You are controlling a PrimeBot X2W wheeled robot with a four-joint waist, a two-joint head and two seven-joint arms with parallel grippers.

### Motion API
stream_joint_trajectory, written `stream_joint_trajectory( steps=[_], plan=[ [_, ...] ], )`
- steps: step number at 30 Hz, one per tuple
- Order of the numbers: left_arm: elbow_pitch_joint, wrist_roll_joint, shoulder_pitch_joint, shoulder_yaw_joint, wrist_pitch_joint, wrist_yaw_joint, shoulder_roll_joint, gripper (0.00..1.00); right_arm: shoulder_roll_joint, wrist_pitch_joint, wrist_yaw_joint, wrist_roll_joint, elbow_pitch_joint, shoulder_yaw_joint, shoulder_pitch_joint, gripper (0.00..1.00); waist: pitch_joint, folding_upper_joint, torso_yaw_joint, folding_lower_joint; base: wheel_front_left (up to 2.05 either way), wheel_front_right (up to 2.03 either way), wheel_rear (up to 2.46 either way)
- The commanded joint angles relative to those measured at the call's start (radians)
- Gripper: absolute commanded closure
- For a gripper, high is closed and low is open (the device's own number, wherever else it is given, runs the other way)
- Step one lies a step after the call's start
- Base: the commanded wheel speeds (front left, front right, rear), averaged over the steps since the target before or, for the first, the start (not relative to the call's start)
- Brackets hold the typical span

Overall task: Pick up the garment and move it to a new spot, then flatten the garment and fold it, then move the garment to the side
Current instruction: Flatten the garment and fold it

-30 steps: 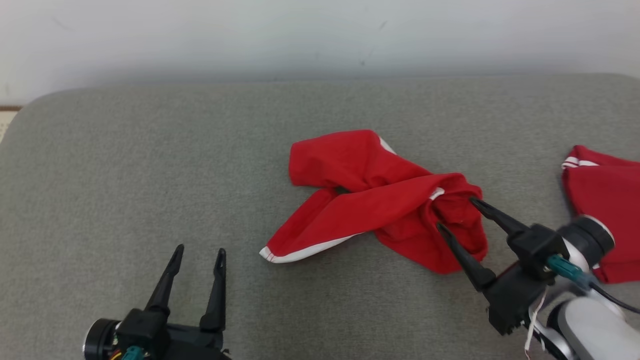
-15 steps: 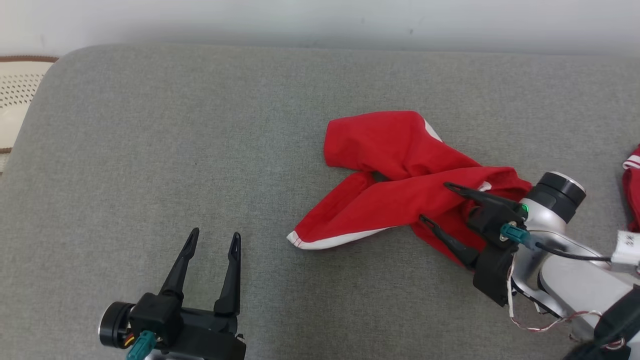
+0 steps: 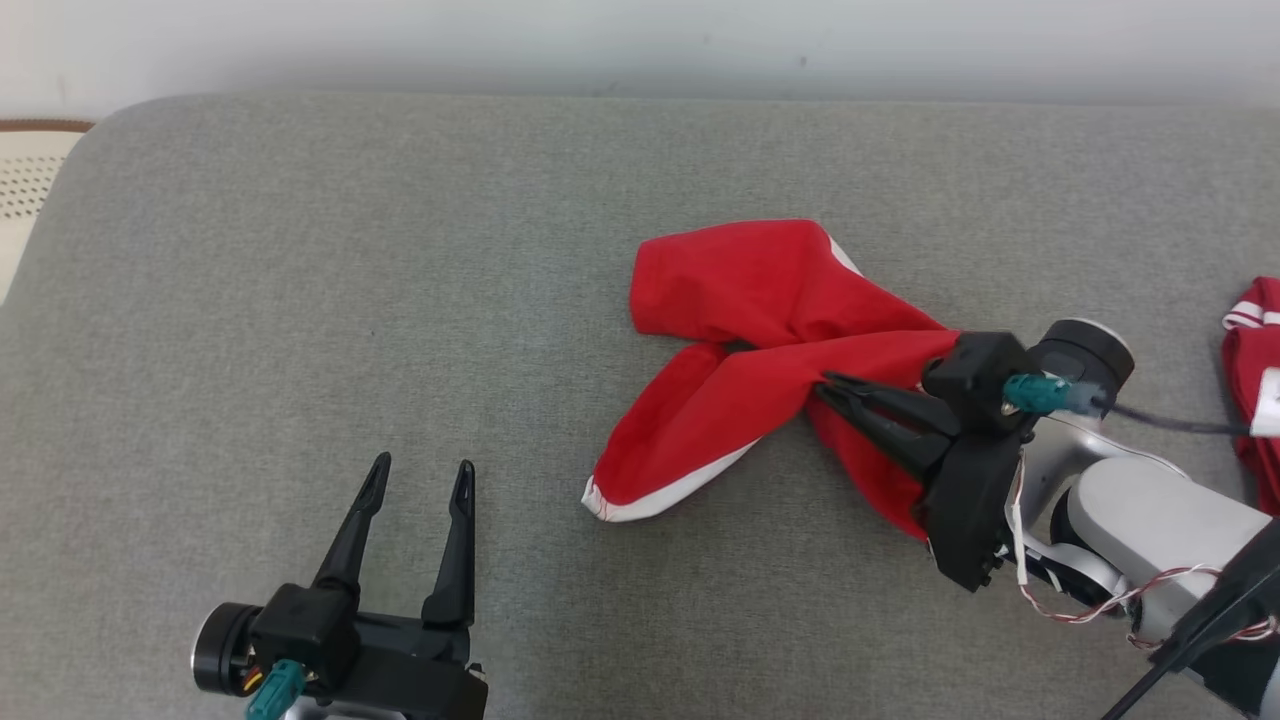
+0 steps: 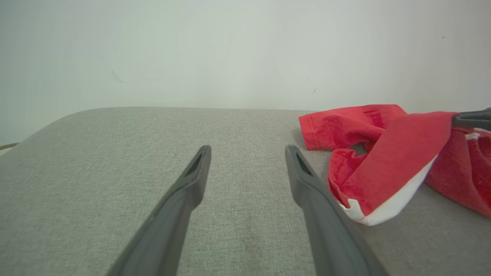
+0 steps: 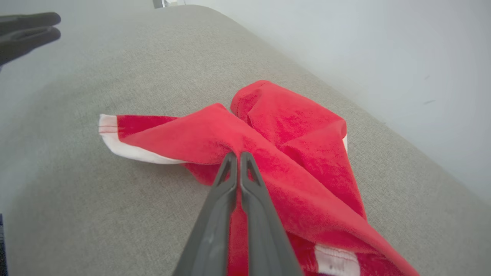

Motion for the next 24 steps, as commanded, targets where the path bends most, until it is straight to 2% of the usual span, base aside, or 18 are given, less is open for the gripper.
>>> stream_joint_trajectory(
  steps=[1, 8, 14, 19, 24],
  plan=[
    [-0.001, 0.005, -0.003, 0.006, -0.008, -0.003, 0.001, 0.0, -0.01, 0.015, 0.0, 0.056, -0.032, 0.004, -0.013, 1.0, -0.005, -0.0002, -0.011, 0.0, 0.0, 0.0, 0.0],
    [-0.004, 0.017, 0.003, 0.02, -0.008, -0.006, 0.0, 0.0, -0.11, 0.257, 0.0, 0.274, -0.252, 0.02, -0.016, 1.0, -0.008, -0.0002, -0.038, 0.0, 0.0, 0.0, 0.0],
    [-0.007, 0.021, -0.002, 0.021, -0.008, -0.012, -0.001, 0.0, -0.172, 0.446, 0.0, 0.488, -0.358, 0.02, 0.007, 1.0, -0.002, -0.0002, -0.043, 0.0, 0.0, 0.0, 0.0],
    [-0.009, 0.018, -0.015, 0.012, -0.008, -0.015, -0.002, 0.0, -0.161, 0.525, 0.0, 0.705, -0.375, -0.038, -0.006, 1.0, 0.013, -0.0002, -0.028, 0.0, 0.0, 0.0, 0.0],
    [-0.006, 0.011, -0.03, -0.006, -0.008, -0.015, -0.003, 0.0, -0.113, 0.573, 0.0, 0.842, -0.255, -0.102, -0.069, 1.0, 0.034, -0.0002, 0.0, 0.0, 0.0, 0.0, 0.0]
  ],
)
